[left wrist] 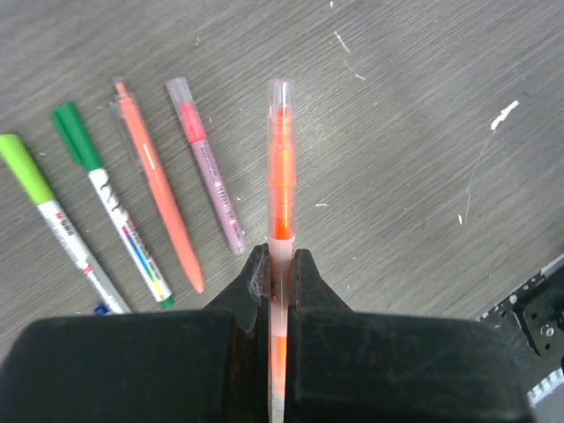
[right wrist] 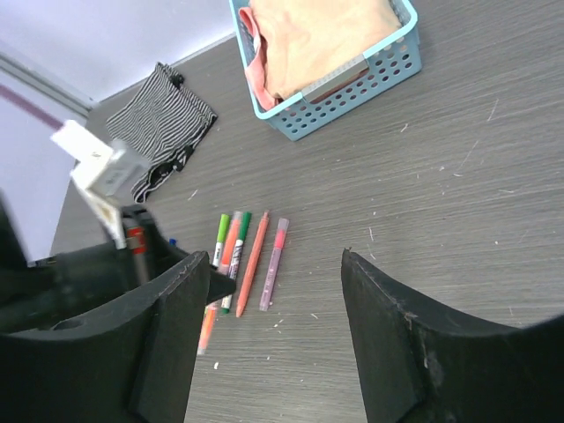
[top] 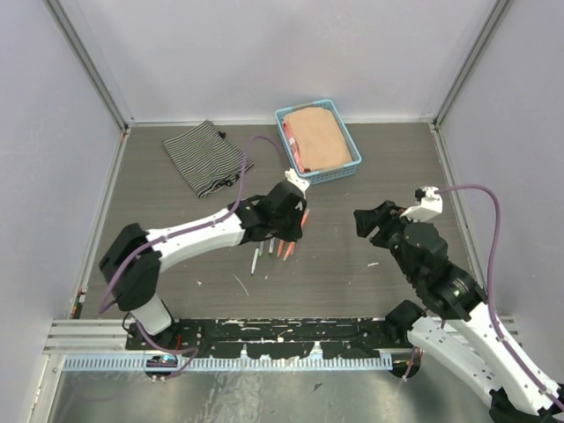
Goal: Insert the pens into the pen caps
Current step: Place the pen at the center of the board.
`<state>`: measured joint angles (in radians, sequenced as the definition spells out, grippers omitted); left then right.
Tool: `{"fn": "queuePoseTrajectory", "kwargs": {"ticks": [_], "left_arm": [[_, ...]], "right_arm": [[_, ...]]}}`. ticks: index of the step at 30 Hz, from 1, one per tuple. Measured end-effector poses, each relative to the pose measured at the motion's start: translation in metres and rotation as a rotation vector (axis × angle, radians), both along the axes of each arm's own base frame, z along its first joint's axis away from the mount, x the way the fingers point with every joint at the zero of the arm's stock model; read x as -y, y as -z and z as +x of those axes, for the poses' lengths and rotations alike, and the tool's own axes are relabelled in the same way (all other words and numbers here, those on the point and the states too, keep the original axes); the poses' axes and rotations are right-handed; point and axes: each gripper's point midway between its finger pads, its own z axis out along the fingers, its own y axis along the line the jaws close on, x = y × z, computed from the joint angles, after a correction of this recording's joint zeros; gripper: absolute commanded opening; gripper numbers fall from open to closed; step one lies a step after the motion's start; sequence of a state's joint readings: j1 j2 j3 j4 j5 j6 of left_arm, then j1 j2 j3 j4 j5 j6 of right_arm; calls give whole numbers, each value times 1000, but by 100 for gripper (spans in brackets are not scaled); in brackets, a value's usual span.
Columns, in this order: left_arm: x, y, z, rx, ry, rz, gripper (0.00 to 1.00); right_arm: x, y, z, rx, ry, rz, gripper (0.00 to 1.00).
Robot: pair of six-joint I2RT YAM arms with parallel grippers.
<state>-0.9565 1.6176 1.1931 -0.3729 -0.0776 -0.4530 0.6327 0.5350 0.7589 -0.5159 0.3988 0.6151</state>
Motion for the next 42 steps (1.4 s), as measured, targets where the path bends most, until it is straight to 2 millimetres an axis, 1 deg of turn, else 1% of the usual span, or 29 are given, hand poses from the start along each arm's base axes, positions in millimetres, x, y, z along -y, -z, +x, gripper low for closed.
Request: {"fn": "queuePoseTrajectory", "kwargs": {"ticks": [4, 7, 9, 16, 20, 23, 30, 36, 38, 42], "left_arm": [[16, 26, 7, -74, -23, 45, 0], [28, 37, 15, -115, -43, 75, 0], [33, 44, 18, -132, -57, 87, 0], [38, 69, 25, -189, -119, 156, 0], [35, 83, 29, -196, -163, 209, 0], [31, 87, 31, -190, -194, 239, 0], [27, 89, 36, -181, -250, 255, 1], [30, 105, 37, -197, -273, 273, 1], [33, 103, 40, -193, -277, 265, 2], [38, 102, 44, -189, -284, 257, 10]], "right_arm": [[10, -4, -9, 6, 35, 48, 66], [15, 1, -13, -11, 55, 49, 66], [19, 5, -15, -26, 66, 38, 66], [30, 7, -21, -41, 97, 10, 68], [35, 8, -24, -40, 110, 5, 69], [37, 10, -25, -47, 115, -2, 70], [36, 17, -23, -77, 115, -27, 70], [35, 21, -23, -90, 113, -36, 70], [35, 21, -23, -90, 113, -36, 70], [34, 21, -23, -93, 109, -35, 70]]}}
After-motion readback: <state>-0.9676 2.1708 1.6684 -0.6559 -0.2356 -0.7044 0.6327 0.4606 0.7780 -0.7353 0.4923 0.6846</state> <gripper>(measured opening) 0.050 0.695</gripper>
